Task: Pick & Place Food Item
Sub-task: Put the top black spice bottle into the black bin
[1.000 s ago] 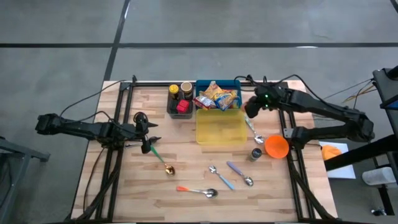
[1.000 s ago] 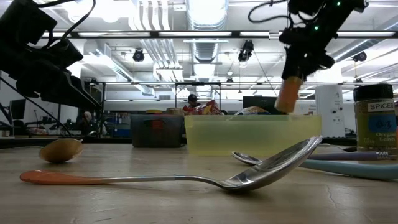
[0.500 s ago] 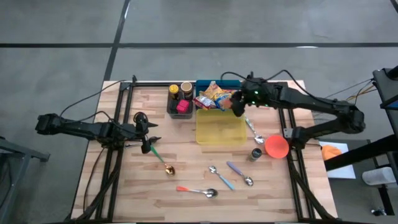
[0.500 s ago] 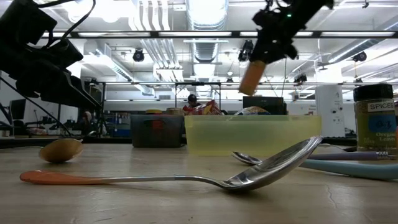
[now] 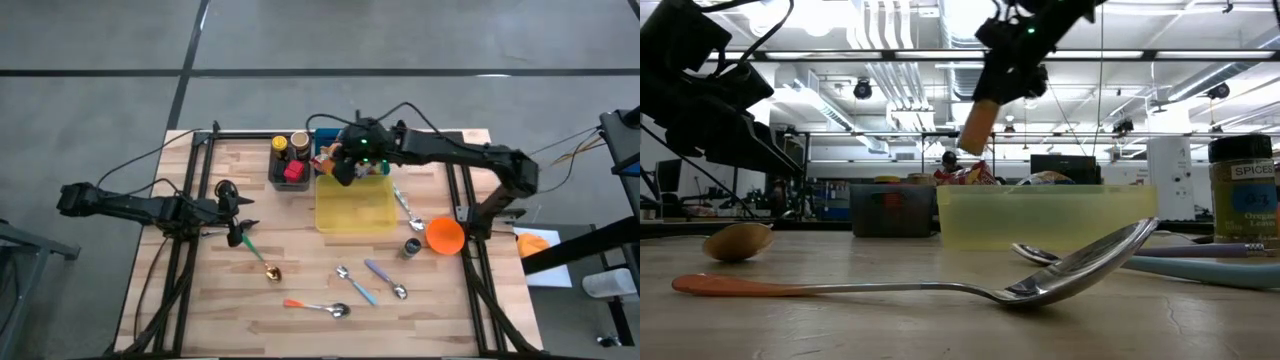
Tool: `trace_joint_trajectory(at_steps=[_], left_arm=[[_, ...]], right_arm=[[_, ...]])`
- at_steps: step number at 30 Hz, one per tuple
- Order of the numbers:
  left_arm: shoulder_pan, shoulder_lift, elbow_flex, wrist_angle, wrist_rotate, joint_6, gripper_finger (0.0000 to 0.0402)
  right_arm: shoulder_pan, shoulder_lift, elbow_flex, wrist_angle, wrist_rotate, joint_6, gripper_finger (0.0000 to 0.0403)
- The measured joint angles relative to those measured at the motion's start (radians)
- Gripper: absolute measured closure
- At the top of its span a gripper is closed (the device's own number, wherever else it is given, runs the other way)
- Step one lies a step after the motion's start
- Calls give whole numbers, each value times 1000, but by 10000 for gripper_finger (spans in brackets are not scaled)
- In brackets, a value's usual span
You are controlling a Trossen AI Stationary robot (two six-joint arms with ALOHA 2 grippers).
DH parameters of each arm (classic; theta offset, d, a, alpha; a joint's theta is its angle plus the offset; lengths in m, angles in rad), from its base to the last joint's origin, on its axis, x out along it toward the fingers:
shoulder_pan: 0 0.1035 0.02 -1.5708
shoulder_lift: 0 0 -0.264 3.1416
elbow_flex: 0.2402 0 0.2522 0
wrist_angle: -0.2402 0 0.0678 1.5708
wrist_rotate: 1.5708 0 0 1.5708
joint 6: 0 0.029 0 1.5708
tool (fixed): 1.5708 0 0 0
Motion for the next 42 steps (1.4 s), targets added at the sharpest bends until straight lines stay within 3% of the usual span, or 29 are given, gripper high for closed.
trace_joint_trajectory(at_steps=[11,27,42], left_arm=[[0,0,0,-2,0,0,85],[0,0,0,-17,0,0,85],[0,0,0,-41,0,0,85]], right_arm=[[0,185,167,10,-4,-66,174],[6,286,201,184,-32,-109,174],[-52,397,291,108,10,-86,174]])
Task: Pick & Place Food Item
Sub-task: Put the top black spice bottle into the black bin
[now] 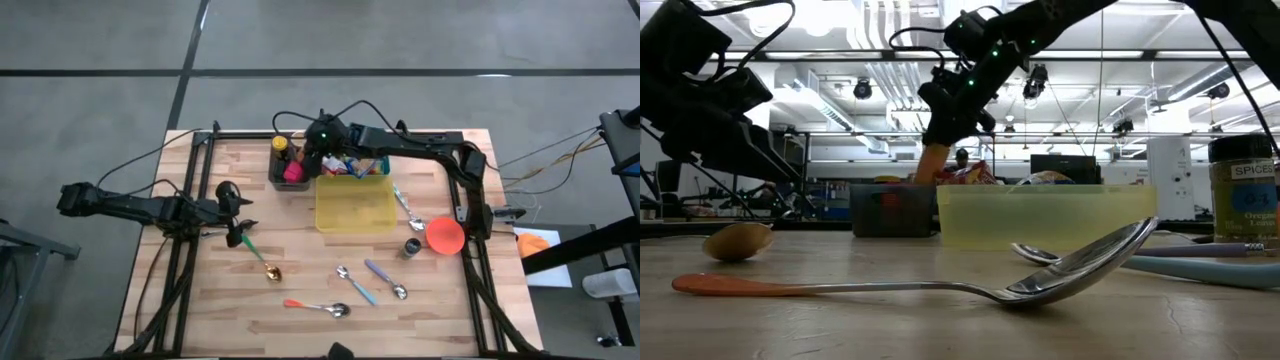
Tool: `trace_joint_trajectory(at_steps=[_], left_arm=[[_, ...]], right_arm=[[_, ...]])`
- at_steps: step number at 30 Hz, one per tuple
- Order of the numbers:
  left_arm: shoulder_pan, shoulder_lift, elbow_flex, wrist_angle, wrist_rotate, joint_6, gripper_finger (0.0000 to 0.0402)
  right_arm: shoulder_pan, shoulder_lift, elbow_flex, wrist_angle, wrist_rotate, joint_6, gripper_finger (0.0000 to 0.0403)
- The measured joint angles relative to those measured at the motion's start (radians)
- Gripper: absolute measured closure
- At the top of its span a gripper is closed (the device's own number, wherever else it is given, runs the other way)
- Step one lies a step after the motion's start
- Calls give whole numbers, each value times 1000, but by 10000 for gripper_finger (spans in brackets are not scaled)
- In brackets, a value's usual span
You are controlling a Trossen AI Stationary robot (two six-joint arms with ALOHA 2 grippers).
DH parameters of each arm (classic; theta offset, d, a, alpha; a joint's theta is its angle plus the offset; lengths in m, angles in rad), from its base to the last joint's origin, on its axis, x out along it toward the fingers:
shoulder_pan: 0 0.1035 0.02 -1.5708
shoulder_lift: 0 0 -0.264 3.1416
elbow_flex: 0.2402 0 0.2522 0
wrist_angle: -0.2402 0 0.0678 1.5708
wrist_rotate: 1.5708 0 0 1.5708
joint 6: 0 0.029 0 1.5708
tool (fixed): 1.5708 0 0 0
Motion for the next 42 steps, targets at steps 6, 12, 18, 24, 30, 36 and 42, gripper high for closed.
trace_joint_trajectory(at_steps=[6,12,18,24,30,36,42], left_arm=[[0,0,0,-13,0,0,85],[0,0,0,-12,0,0,85],[0,0,0,-12,0,0,85],[0,0,0,-12,0,0,85],[0,0,0,-12,0,0,85],[0,0,0,-12,0,0,85],[0,0,0,-12,0,0,85]], right_arm=[[-1,-10,27,-96,47,3,174],[-1,-6,35,-109,48,6,174],[2,-5,35,-66,45,-9,174],[4,-3,35,-52,42,-10,174],[16,-3,29,-55,41,-12,174],[27,-3,-10,-24,40,-10,174],[26,-3,-63,40,39,-5,174]])
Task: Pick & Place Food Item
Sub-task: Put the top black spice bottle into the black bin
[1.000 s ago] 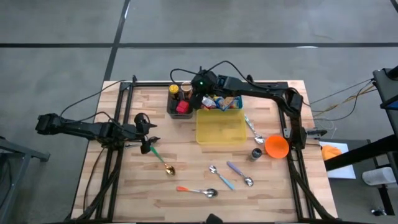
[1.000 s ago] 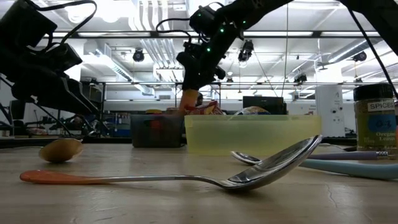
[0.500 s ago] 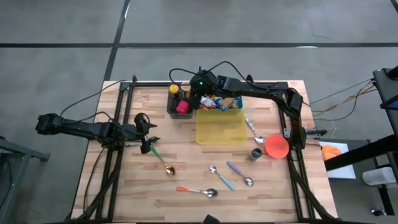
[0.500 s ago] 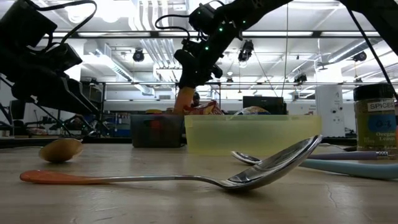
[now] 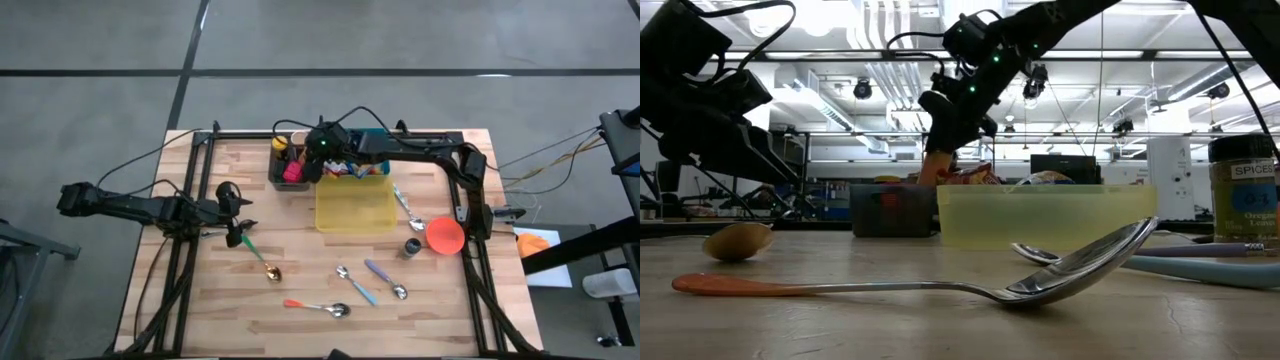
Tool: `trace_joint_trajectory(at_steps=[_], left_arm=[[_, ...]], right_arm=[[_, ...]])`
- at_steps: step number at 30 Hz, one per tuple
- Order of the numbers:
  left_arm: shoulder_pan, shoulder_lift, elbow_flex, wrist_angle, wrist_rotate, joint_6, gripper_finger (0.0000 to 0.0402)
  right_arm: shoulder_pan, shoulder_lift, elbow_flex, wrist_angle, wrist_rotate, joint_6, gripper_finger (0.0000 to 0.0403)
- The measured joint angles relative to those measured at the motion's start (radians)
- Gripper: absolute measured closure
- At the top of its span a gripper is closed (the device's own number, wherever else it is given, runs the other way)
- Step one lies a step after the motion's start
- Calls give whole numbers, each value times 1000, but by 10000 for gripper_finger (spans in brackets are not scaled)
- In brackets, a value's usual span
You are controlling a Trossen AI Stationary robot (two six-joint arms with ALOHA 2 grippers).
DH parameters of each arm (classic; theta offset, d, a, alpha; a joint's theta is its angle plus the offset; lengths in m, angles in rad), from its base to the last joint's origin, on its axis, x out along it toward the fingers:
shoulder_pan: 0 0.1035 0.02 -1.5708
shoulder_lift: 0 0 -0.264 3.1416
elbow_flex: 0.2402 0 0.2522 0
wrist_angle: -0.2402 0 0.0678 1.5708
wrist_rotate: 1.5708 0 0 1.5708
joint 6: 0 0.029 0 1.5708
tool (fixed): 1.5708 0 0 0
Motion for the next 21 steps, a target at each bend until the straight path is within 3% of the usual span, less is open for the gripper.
trace_joint_trajectory(at_steps=[21], left_arm=[[0,0,0,0,0,0,85]], right_arm=[[-1,2,-39,41,-31,4,174]])
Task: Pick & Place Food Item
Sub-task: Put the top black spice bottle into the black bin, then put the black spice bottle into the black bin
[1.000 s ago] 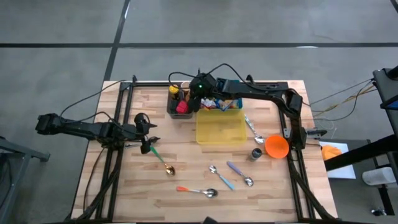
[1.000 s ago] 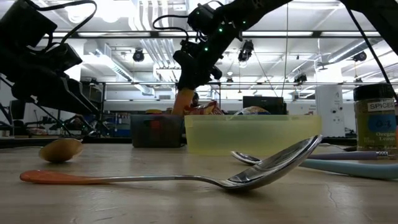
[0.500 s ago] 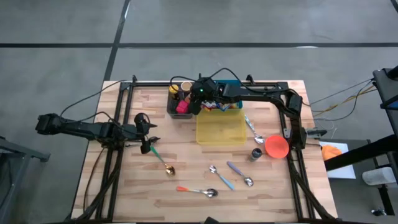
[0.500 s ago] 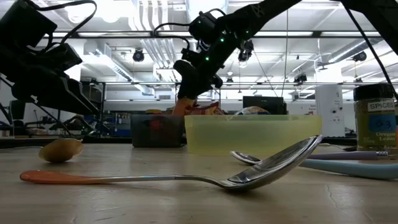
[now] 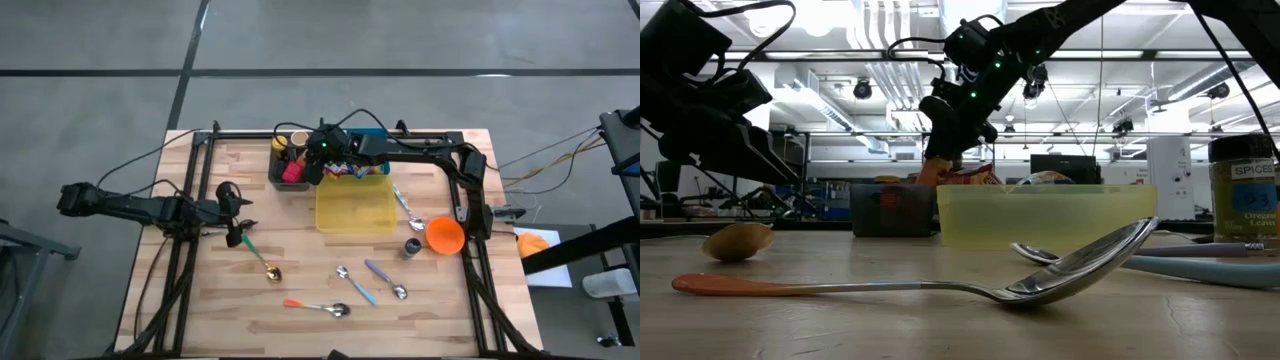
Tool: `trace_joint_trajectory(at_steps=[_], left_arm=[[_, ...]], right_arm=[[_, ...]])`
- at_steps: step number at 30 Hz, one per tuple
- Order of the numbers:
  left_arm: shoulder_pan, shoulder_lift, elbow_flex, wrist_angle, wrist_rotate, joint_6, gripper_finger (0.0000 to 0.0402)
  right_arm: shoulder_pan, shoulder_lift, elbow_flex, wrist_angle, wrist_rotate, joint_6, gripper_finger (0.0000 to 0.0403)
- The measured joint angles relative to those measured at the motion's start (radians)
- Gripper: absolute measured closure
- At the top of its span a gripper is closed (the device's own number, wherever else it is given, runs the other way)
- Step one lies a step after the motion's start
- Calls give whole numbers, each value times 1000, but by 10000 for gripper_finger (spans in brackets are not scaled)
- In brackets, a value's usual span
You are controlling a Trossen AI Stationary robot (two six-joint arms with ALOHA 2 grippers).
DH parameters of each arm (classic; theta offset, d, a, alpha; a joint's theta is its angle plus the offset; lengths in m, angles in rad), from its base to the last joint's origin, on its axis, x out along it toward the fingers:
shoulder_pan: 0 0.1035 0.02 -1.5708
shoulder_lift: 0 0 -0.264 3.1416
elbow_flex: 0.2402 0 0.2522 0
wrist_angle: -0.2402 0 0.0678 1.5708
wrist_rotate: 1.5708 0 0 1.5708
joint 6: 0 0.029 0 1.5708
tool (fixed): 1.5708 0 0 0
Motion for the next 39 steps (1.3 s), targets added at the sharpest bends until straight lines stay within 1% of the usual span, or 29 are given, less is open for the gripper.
trace_joint_trajectory(at_steps=[5,12,15,26,32,34,39], left_arm=[[0,0,0,0,0,0,85],[0,0,0,0,0,0,85],[0,0,0,0,0,0,85],[0,0,0,0,0,0,85],[0,0,0,0,0,0,85],[0,0,0,0,0,0,85],[0,0,0,0,0,0,85]], right_arm=[[0,0,0,4,-17,4,168],[-2,0,0,7,-23,16,107],[-3,0,0,9,-16,25,92],[-2,-1,0,7,-18,25,90],[-1,-43,-1,-7,-136,26,90],[-1,-70,-1,-34,-149,31,90],[13,-140,-1,-185,-172,134,90]])
